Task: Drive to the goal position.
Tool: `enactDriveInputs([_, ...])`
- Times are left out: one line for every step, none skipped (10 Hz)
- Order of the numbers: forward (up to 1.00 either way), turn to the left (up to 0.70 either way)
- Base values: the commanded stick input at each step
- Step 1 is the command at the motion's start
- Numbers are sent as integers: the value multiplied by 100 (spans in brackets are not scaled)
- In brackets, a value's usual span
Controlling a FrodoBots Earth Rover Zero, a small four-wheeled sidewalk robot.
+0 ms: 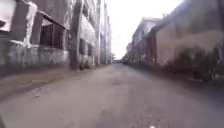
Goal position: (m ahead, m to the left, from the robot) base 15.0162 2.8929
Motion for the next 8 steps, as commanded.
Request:
enactDriveInputs([50, 0])
enactDriveInputs([50, 0])
enactDriveInputs([50, 0])
enactDriveInputs([50, 0])
enactDriveInputs([50, 0])
enactDriveInputs([50, 0])
enactDriveInputs([50, 0])
enactDriveInputs([50, 0])
